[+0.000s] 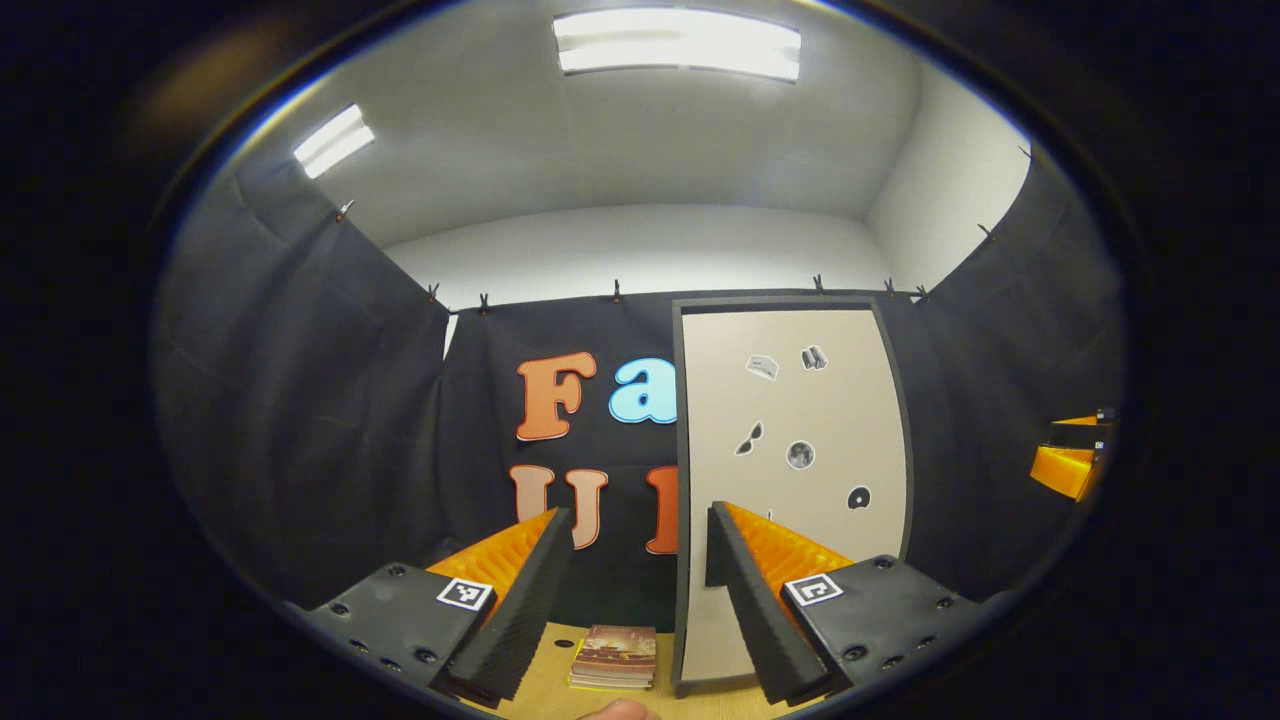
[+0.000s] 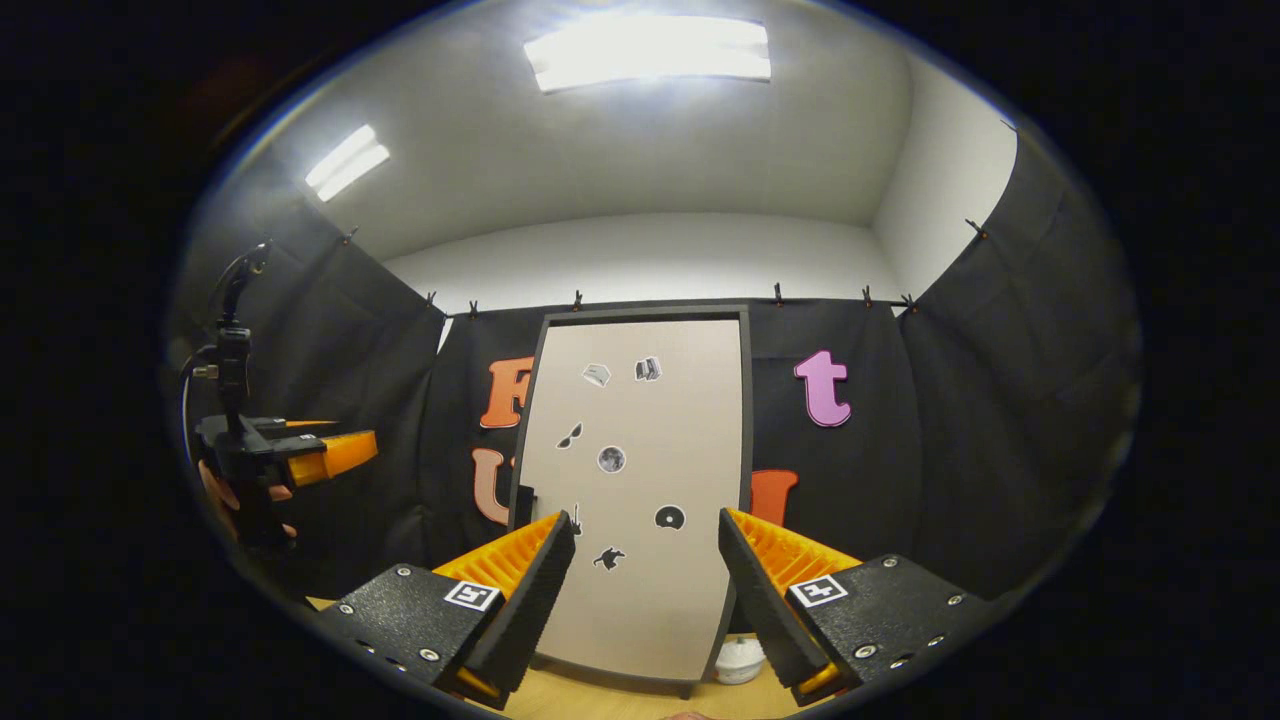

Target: Open the cabinet door with the right hand, grasp the bottle in the cabinet with the left hand and place it on the coaster, then close the cabinet door with the right hand.

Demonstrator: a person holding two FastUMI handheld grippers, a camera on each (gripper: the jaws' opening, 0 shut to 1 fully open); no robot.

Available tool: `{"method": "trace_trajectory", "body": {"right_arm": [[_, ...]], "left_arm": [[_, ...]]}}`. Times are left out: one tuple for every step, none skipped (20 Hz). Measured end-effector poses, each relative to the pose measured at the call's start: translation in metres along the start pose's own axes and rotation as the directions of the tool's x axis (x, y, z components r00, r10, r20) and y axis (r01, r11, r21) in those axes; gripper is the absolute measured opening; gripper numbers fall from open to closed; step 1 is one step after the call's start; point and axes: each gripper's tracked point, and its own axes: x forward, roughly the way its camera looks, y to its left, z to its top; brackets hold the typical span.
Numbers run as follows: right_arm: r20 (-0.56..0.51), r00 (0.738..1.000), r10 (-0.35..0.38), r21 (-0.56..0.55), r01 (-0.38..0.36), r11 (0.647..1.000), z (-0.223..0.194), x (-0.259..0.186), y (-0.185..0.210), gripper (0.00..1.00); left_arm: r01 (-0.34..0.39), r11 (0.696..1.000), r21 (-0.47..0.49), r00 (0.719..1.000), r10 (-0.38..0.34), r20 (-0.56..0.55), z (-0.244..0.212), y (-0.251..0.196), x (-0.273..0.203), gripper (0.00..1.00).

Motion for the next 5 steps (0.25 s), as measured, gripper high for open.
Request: {"method": "trace_trajectory", "body": {"right_arm": [[0.004,1.0,0.001,0.002,-0.001,1.0,-0.0004,0.0018,-0.0004,0.9],[0.003,1.0,-0.003,0.002,0.003,1.0,-0.0005,0.0023,-0.0014,0.89],[0.001,1.0,-0.005,0.002,0.005,1.0,-0.0012,0.0021,-0.0022,0.89],[-0.001,1.0,-0.003,0.0,0.003,1.0,-0.0014,0.0018,-0.0004,0.9],[-0.002,1.0,-0.003,0.001,0.003,1.0,-0.0024,0.0023,-0.0002,0.89]], "left_arm": [[-0.005,1.0,-0.001,1.0,0.005,0.004,-0.0001,0.0012,-0.0004,0.9],[-0.007,1.0,0.0,1.0,0.007,0.007,0.0006,0.002,-0.001,0.89],[-0.006,1.0,0.003,1.0,0.006,0.007,0.0002,0.0013,-0.0002,0.89],[-0.008,1.0,0.004,1.0,0.008,0.007,0.0001,0.0018,0.0,0.89],[-0.005,1.0,0.004,1.0,0.005,0.008,0.0,0.0018,-0.0006,0.9]]}}
